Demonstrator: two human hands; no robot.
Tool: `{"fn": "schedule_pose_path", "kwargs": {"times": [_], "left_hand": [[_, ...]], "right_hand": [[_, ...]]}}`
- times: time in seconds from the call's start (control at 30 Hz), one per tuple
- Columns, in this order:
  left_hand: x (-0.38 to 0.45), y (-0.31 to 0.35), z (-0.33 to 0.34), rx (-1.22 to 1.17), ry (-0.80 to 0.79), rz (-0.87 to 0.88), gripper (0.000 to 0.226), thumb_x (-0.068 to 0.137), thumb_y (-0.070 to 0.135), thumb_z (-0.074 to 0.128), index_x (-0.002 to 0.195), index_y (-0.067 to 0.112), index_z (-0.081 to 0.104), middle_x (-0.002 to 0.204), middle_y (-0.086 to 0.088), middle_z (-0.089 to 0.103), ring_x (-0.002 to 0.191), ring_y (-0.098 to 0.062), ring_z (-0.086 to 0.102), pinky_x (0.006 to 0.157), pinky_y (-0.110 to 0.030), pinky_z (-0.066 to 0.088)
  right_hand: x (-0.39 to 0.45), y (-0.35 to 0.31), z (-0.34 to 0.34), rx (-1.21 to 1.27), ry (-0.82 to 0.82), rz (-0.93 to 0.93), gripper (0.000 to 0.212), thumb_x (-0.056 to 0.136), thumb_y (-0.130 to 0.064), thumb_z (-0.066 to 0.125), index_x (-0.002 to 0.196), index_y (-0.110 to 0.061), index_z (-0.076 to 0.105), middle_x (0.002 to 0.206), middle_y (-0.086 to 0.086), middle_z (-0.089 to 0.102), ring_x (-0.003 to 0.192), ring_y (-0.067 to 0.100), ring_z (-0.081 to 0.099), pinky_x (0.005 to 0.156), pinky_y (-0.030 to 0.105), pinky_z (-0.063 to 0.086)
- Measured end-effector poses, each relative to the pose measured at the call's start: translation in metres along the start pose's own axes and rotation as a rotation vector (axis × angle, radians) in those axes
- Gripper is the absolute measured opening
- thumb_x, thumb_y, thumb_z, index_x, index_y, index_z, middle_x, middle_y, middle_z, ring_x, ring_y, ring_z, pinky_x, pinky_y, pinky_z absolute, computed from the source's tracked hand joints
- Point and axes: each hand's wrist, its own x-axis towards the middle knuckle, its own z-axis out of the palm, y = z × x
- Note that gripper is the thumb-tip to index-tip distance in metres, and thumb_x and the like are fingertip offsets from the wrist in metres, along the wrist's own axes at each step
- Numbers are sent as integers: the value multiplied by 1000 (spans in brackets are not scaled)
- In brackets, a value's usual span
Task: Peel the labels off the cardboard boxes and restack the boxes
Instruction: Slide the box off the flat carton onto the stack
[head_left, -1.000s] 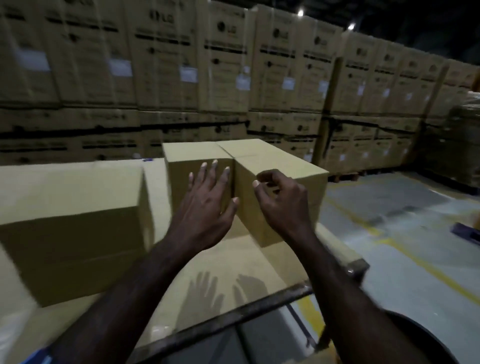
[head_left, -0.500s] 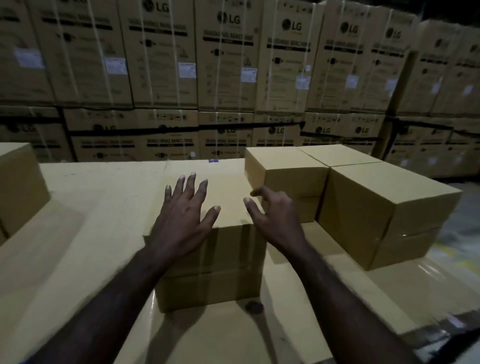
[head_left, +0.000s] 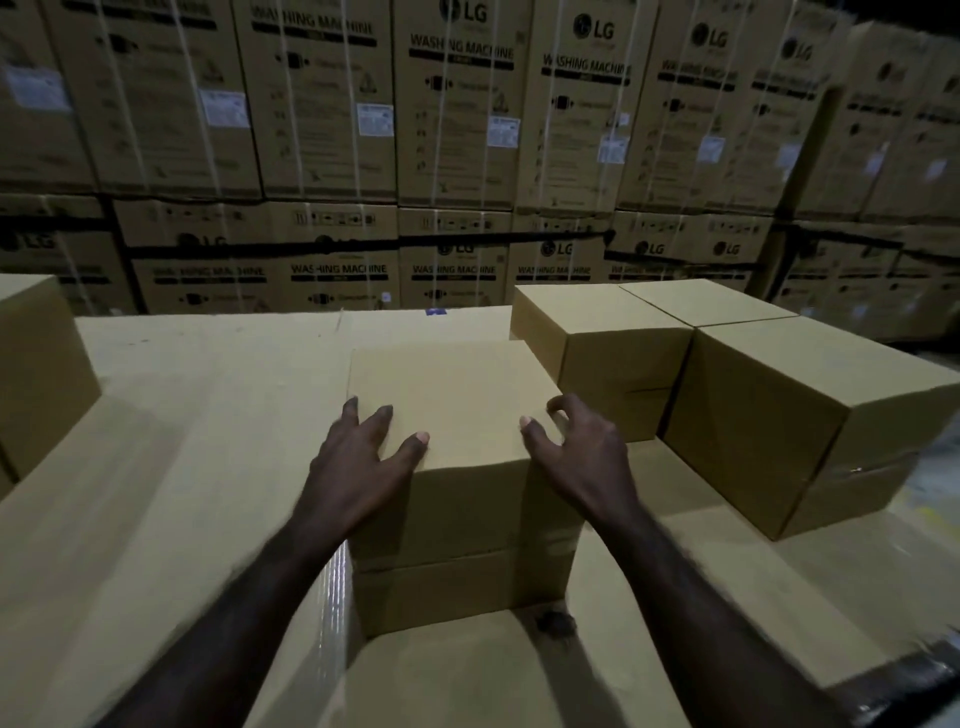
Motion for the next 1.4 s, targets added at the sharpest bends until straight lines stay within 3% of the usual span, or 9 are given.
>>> {"fn": "schedule_pose_path", "kwargs": {"times": [0.3,0.43,0.6,0.8,0.93,1.1,1.23,1.3,1.4], "left_hand": [[0,35,4,-51,16,56,67,88,62,50,144,26,44,157,-5,28,139,-33,34,110,-49,34],[-5,64,19,-73,-21,82,69,87,66,47,144,28,43,158,-2,26,140,-32,32,110,-53,33],[-12,102,46,-57,-81,147,70,87,67,44,146,29,39,160,-1,22,144,-32,23,114,-53,27],[-11,152,82,5,-102,206,70,89,66,41,148,28,36,160,-2,20,144,-32,19,116,-50,19],[-4,186,109,-6,-108,213,71,88,67,41,147,29,37,160,0,21,144,-31,21,115,-50,21],[8,219,138,-40,-98,191,70,87,66,44,146,29,39,159,1,22,144,-30,22,113,-50,26],[17,240,152,-70,-68,161,69,87,63,50,145,28,40,159,1,23,144,-26,23,115,-50,25],[20,248,158,-73,-54,141,69,86,63,51,145,28,41,159,2,24,144,-26,24,116,-51,25],[23,255,167,-64,-41,112,69,85,63,52,145,29,41,159,2,24,145,-28,22,115,-52,26]], "right_hand": [[21,3,-33,23,42,12,47,85,-49,67,120,-19,62,123,7,63,99,13,55,70,25,48],[26,23,-59,32,86,56,43,85,-50,67,113,-18,67,115,6,66,90,10,55,68,26,51],[21,66,-85,28,130,125,36,84,-50,67,106,-22,68,110,3,67,88,9,56,57,16,42],[23,118,-115,25,187,175,32,87,-44,67,107,-20,68,114,4,65,91,10,53,57,16,41],[41,153,-138,16,208,182,33,86,-48,66,105,-22,69,111,4,66,93,12,55,69,27,52],[64,189,-156,12,218,103,25,88,-42,66,99,-20,70,102,0,67,90,8,56,64,16,40],[80,214,-153,15,330,34,20,86,-35,70,93,-17,70,113,6,68,106,18,59,77,25,47],[86,222,-151,29,394,-12,18,83,-30,73,92,-15,71,114,9,66,112,24,56,81,38,55],[92,235,-148,24,452,-95,19,81,-28,74,90,-11,72,105,8,68,108,24,53,75,48,57]]}}
